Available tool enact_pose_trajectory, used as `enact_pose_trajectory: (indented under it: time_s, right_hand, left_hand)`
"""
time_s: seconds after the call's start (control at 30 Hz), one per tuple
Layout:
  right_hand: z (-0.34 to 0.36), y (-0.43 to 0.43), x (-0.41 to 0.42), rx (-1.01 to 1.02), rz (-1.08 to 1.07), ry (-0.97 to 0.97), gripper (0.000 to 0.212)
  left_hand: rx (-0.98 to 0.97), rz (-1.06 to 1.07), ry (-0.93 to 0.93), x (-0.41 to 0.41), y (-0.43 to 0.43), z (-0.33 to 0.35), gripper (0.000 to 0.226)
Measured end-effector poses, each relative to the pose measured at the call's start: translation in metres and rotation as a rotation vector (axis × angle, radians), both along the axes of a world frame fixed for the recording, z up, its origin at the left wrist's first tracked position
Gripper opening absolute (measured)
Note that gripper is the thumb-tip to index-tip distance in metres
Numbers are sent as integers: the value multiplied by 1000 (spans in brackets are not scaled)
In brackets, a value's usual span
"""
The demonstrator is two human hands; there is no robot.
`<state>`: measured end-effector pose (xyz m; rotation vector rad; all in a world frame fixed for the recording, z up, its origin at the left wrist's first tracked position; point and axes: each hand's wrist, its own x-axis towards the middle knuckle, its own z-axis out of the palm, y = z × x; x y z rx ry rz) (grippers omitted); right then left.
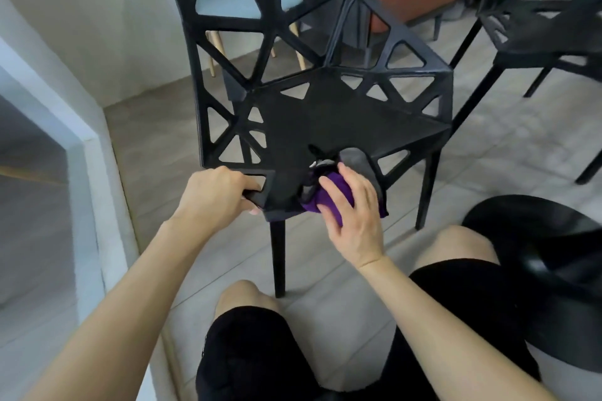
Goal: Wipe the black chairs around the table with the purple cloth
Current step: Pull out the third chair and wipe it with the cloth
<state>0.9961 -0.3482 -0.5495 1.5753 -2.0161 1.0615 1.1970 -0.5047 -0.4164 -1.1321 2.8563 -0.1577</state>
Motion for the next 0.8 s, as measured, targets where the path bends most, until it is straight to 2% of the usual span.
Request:
enact_pose_trajectory:
  time_s: [0.07,0.17,0.23,0.27,0.37,0.47,0.57,0.63,0.67,0.73,0.8]
  right_hand:
    - [1,-8,28,-29,-84,-85,45]
    - [14,-22,59,-17,136,11,44]
    - [20,-18,36,-2,262,93,44]
    - [22,-13,19,0,255,92,44]
    - [23,3,-39,-45,48,-45,46]
    - [29,6,-102,-95,-142,-250,46]
    - [38,-3,-143,-161,-307,-450,47]
    - [41,-14,-124,-220,-394,-471,45]
    - [40,-16,-104,-227,-372,-415,43]
    - [35,-6,-71,-142,-141,-241,43]
    - [28,9,-87,-76,52,-132,45]
  left_hand:
    - [6,2,-30,-4,2,4,22]
    - [4,23,-92,-11,5,9,28]
    - [1,26,-138,-13,5,9,38]
    - [5,21,-154,-14,6,10,43]
    - [-62,-21,-110,-24,16,14,40]
    - [-152,-94,21,-49,28,19,39]
    - [-81,-142,100,-79,34,19,38]
    - [-9,-152,104,-100,33,17,34]
    - [19,-155,103,-111,32,16,36]
    - [56,-164,88,-133,31,14,41]
    - [79,-169,77,-154,27,13,43]
